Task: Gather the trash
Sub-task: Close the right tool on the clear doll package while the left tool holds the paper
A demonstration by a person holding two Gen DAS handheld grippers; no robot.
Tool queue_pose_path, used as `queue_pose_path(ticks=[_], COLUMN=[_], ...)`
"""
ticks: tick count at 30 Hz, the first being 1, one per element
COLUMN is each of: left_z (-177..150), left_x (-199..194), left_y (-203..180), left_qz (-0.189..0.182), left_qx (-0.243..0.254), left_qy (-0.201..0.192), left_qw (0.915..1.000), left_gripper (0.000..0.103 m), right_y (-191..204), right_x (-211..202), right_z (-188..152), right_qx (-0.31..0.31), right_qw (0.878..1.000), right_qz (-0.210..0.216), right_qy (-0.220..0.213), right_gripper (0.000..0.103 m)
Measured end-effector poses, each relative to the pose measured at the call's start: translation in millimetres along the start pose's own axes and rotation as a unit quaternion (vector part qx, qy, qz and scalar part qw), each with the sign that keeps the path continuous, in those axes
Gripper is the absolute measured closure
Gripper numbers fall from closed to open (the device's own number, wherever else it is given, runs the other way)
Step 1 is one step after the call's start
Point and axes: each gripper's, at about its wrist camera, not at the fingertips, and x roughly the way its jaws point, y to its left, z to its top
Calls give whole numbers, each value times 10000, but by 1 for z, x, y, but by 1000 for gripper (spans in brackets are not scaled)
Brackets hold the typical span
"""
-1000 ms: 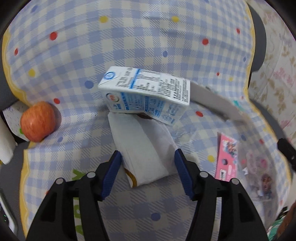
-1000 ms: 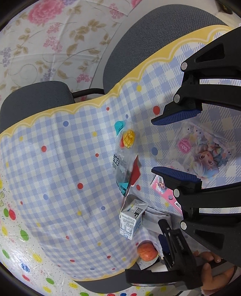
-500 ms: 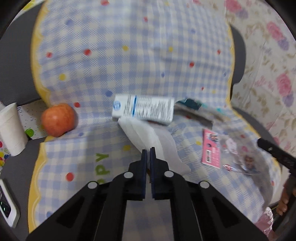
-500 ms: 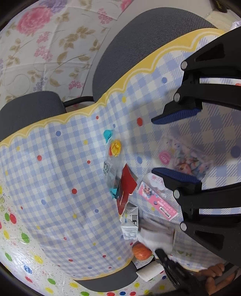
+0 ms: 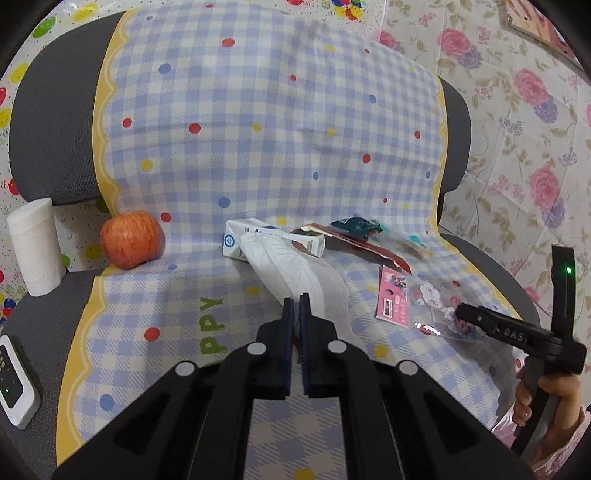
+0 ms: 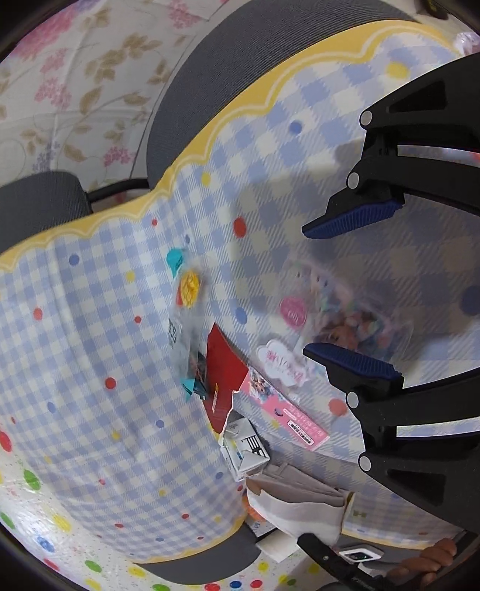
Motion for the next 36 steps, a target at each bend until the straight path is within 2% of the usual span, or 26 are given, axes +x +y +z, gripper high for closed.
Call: queue_pose_path(ticks=[5,9,10,11,13,17,21,22,25,28,30,33,36], left_z=[-2,-4,-4,-4,-4,-6,-7,-7,-6,-6,-6,-7,-8], left_x=[0,3,3,4,3,3,0,-1,-4,-8,-10,-14,-19], left_y=[2,0,-1,-2,-2,-4,-4,-2,0,1,1,-1,-2], left_qz=[7,2,7,10,5,-22,3,10,1,10,22,14,29], left_qx=[-3,31,37,39,52,95,110,96,38,11,1,26,68], left_qy=[50,84,91,100,102,115,98,91,40,0,-14,-20,-30], left_qw=[10000,10000,10000,9999,9999,9999,9999,9999,10000,10000,10000,10000,10000], left_gripper=[102,102,102,102,102,102,102,102,102,102,102,102,102], right_y=[7,3,1,-3,-9,-23,-27,-24,-12,4,14,30,50], right_x=[8,9,12,17,28,37,17,10,-6,-21,-23,-17,-12], right_z=[18,34,38,42,46,39,19,11,-5,-18,-20,-21,-27], right_qx=[-242,-161,-105,-1,206,623,957,952,714,351,117,-304,-864], right_qw=[9995,9994,9994,9996,9997,9976,9923,9904,9886,9868,9906,9940,9947], right_qz=[-185,-129,-120,-118,-40,128,619,809,1107,1361,1187,895,407], right_qy=[-90,-295,-291,-240,-90,289,480,587,729,809,673,555,370], right_gripper=[34,35,45,68,82,85,79,74,59,55,45,43,40])
